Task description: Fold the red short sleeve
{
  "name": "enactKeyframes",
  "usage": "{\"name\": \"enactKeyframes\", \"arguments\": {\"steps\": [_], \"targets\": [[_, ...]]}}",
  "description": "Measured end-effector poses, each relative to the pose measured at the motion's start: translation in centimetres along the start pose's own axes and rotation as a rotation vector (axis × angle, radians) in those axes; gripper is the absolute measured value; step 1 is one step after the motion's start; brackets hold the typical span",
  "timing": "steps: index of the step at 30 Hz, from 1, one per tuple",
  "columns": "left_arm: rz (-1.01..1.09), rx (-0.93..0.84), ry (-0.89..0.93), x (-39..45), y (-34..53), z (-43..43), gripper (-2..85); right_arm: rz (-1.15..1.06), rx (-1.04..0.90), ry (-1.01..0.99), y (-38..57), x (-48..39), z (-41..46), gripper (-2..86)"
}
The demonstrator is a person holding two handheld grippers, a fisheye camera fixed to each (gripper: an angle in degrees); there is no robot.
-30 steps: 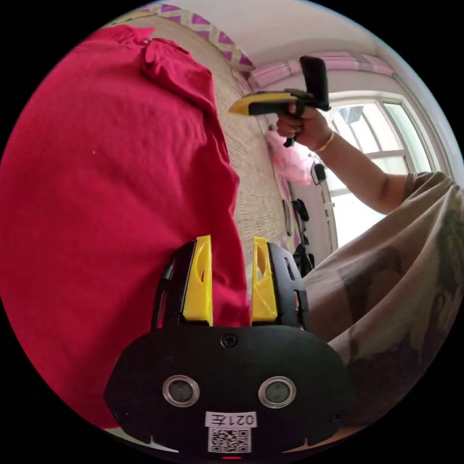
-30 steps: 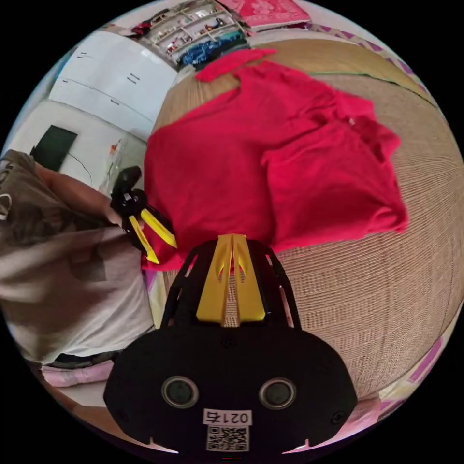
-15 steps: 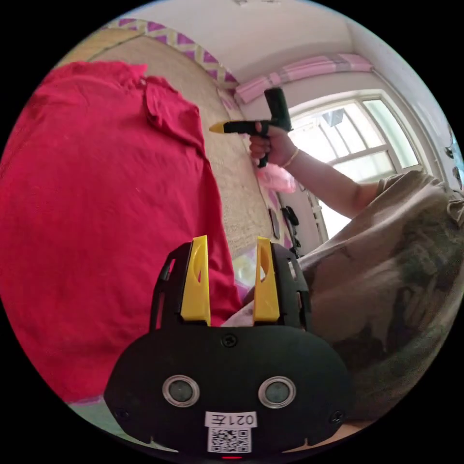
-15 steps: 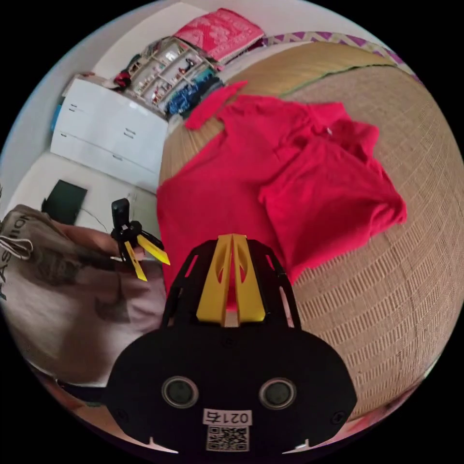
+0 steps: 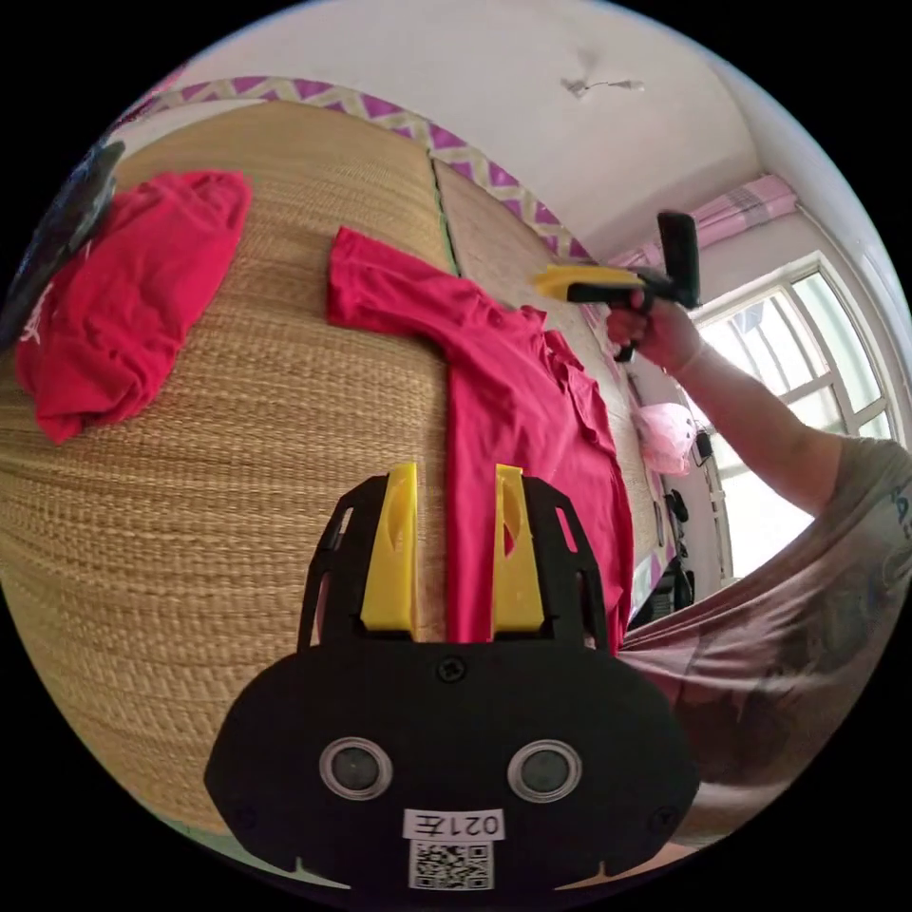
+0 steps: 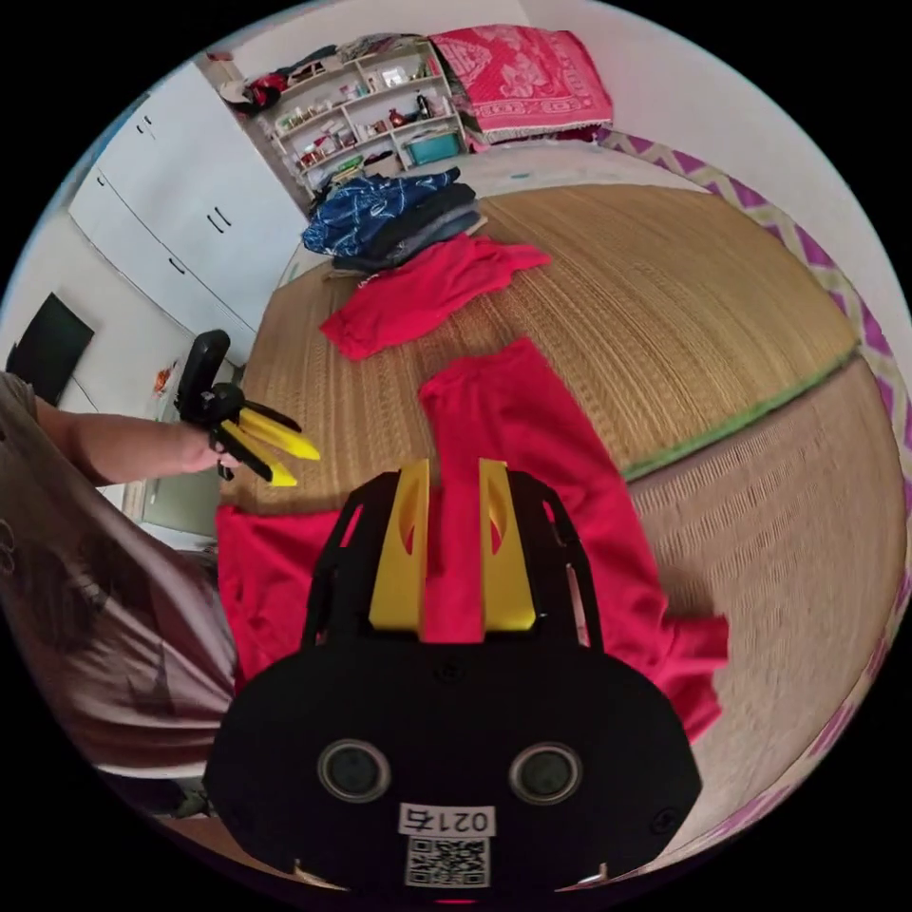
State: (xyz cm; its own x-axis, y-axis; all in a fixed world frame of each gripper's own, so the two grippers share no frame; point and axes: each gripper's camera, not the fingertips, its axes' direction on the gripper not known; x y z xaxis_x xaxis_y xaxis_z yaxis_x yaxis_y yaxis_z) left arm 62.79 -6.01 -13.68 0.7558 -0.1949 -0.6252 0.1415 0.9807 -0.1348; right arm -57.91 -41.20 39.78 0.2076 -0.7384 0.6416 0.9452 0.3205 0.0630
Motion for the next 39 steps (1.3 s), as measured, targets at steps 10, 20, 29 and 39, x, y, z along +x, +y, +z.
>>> {"name": "enactKeyframes", "arguments": {"steps": [10, 20, 29, 39], "targets": [[0.062, -0.092, 0.060, -2.3, 8.1, 8.1, 12.4, -0.252, -0.319, -0.029, -20.1, 8.9, 2.7, 9.8], [0.078, -0.036, 0.058, -5.2, 9.4, 13.7, 12.3, -0.218, -0.356, -0.211, -23.6, 16.3, -3.0, 4.9], [0.046, 0.039, 0.055, -7.6, 10.4, 18.2, 12.2, -0.224, -0.293, -0.133, -25.2, 20.1, -7.5, 8.6], [0.050, 0.054, 0.052, -8.9, 12.8, 22.5, 12.0, -0.279, -0.293, -0.275, -24.2, 25.2, -9.9, -0.7]]}}
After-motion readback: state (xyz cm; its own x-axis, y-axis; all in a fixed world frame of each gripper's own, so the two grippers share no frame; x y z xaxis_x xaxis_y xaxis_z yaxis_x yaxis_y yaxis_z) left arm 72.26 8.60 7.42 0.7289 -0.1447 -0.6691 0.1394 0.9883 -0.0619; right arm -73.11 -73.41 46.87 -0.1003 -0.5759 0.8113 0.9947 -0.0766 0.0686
